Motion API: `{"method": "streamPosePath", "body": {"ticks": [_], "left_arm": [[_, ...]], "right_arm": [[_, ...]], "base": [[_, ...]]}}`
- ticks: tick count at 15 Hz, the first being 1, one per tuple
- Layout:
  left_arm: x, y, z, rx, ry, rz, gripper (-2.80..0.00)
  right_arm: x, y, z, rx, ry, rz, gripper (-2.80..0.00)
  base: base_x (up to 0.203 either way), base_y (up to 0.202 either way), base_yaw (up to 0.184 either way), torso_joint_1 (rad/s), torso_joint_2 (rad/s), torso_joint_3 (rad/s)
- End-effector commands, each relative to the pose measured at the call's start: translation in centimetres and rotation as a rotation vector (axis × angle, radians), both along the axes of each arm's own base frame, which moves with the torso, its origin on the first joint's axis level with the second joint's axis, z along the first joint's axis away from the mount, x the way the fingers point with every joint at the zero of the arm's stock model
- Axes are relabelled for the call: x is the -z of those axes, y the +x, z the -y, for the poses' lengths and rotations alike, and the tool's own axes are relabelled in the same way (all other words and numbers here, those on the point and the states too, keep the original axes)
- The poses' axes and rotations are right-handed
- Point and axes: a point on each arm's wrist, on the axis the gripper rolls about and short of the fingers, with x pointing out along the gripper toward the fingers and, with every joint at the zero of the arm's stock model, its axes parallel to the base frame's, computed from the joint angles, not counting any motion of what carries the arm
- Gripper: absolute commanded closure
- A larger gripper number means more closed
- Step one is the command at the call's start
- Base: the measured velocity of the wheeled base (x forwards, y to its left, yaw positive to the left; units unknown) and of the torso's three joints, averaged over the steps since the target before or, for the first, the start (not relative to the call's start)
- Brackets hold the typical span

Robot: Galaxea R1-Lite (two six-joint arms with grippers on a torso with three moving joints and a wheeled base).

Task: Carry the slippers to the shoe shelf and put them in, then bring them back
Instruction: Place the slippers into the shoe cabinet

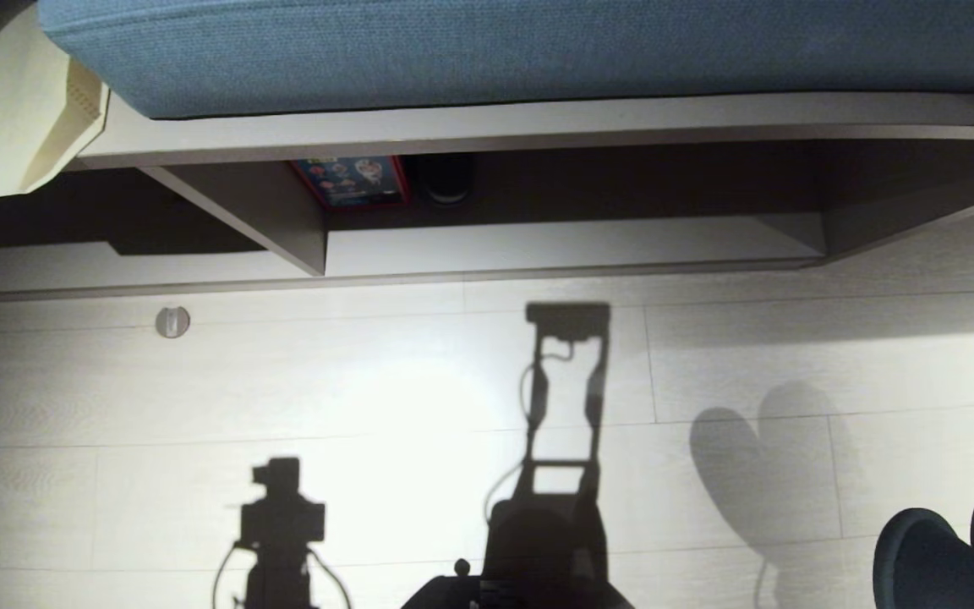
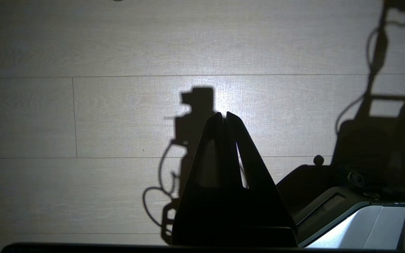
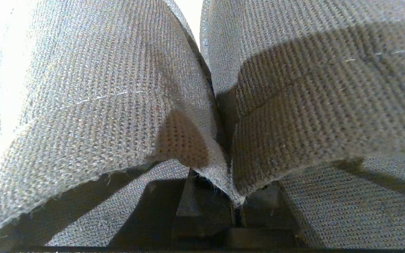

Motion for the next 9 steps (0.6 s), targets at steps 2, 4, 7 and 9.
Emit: {"method": "streamPosePath", "body": {"ticks": [2,4,7,9], "left_arm": [[0.01,0.01,0.0,0.0,0.0,-0.002,0.0],[0.01,0.01,0.0,0.0,0.0,-0.002,0.0],[0.02,0.01,0.0,0.0,0.001,-0.003,0.0],[0.02,0.01,0.0,0.0,0.001,-0.003,0.0]], "right_arm": [[0.05,0.0,0.0,0.0,-0.001,0.0,0.0],[0.05,0.0,0.0,-0.001,-0.001,0.0,0.0],[0.05,0.0,0.0,-0.001,-0.001,0.0,0.0],[0.05,0.0,0.0,-0.001,-0.001,0.0,0.0]], "base": [[0.0,0.0,0.0,0.001,0.0,-0.203],[0.0,0.0,0.0,0.002,0.0,-0.198],[0.0,0.0,0.0,0.002,0.0,-0.198],[0.0,0.0,0.0,0.003,0.01,-0.193]]}}
